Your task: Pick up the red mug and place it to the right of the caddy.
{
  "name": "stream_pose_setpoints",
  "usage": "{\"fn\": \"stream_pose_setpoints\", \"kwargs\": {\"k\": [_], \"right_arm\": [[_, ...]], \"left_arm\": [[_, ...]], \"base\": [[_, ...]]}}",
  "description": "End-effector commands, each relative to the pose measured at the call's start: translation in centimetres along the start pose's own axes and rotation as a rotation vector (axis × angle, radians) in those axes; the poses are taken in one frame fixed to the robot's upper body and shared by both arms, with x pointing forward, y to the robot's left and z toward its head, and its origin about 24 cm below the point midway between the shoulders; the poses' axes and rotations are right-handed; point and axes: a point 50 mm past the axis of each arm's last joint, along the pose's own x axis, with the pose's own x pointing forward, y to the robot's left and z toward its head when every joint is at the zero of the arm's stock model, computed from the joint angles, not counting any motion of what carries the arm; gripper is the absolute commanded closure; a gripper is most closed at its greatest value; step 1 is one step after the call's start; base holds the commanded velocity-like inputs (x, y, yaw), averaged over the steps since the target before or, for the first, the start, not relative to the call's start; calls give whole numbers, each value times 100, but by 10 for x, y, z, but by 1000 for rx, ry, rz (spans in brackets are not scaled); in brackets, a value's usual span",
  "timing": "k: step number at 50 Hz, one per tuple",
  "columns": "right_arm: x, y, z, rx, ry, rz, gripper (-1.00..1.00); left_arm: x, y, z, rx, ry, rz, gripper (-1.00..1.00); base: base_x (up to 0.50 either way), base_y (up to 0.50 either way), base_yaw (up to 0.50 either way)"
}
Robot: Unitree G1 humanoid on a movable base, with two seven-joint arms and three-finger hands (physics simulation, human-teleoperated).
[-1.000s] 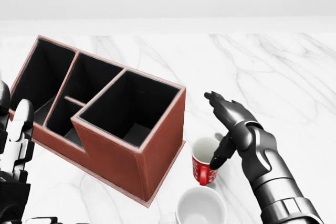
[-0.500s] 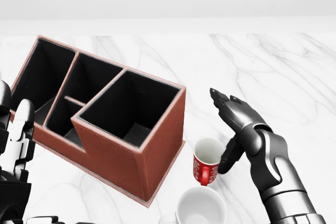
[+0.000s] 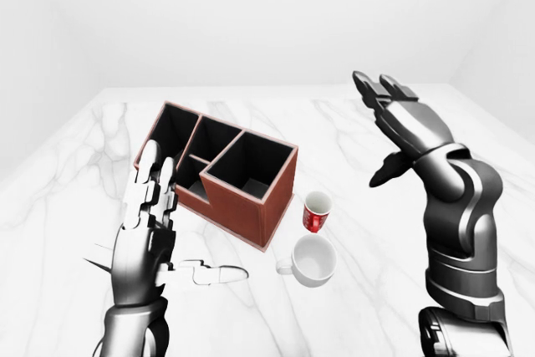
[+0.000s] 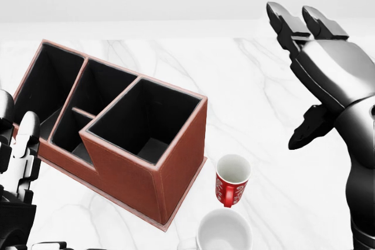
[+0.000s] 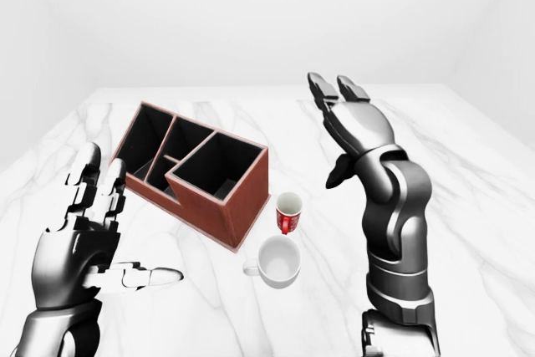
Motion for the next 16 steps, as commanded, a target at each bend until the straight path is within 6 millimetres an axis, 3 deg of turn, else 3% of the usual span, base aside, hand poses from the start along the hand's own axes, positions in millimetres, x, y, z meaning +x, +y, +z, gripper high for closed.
{"fn": "stream_pose_setpoints", "kwargs": {"k": [1, 6, 16], "right_arm": [[-48, -73, 29, -160, -110, -363, -100], [-71, -85, 37, -186, -164, -451, -100], [-119, -77, 45, -163, -260, -499, -100]], "left_arm": [[-1, -1, 1, 1, 1, -3, -100], [-1, 0, -1, 0, 7, -1, -100], [-1, 0, -3, 1, 16, -3, -100]], "base": [[0, 0, 0], [0, 0, 0], [0, 0, 0]]}}
